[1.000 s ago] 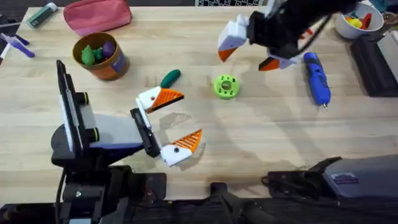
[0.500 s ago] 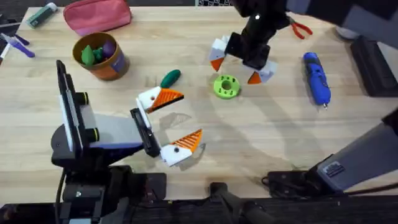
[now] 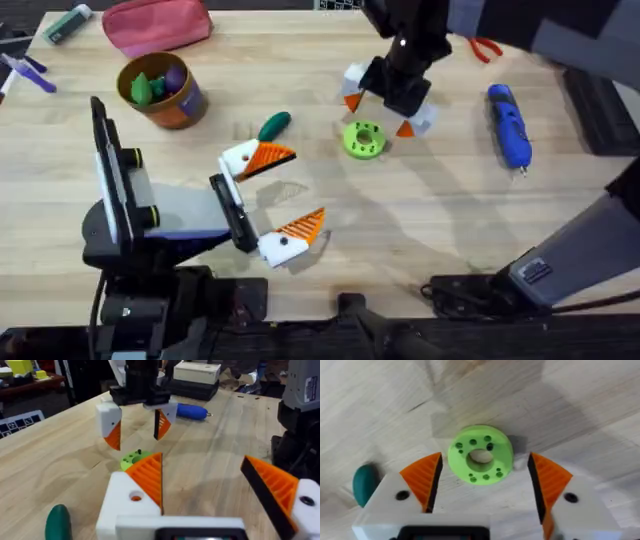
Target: Pick up the gripper from the table and insert it into the empty holder that is missing its gripper. Then pick up a screw, insert it into the mounting hole, and use the screwdriver to tighten it. Finally, clean up the table by picking up the vegetable and placing it into the bucket.
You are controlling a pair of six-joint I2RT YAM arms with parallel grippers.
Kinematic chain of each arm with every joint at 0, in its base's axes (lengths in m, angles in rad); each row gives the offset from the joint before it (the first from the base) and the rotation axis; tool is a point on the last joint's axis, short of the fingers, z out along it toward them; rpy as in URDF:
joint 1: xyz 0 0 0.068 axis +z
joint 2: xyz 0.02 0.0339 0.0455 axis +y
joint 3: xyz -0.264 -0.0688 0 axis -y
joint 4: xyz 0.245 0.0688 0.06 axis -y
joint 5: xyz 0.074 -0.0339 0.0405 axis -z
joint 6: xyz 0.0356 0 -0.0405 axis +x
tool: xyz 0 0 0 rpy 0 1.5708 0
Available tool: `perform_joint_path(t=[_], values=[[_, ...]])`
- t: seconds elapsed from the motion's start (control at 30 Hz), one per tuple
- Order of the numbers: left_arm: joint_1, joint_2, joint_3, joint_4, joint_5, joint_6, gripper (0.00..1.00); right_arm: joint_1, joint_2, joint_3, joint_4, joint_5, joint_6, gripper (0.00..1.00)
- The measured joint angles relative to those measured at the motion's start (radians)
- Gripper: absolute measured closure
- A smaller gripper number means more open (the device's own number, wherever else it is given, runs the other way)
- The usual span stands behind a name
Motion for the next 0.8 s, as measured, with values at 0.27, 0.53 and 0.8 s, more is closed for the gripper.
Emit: perform_joint_path(t=[0.27,0.53,0.8], values=[[0.0,0.0,0.0,0.0,0.0,0.0,0.014,0.0,0.0,-0.038,0.034,0.003,0.013,0.206],[0.0,0.0,0.0,0.0,0.0,0.0,0.014,0.002,0.012,-0.04,0.044,0.006,0.016,0.29],[0.0,0.0,0.0,0.0,0.0,0.0,0.014,0.002,0.054,-0.04,0.048,0.017,0.016,0.314]])
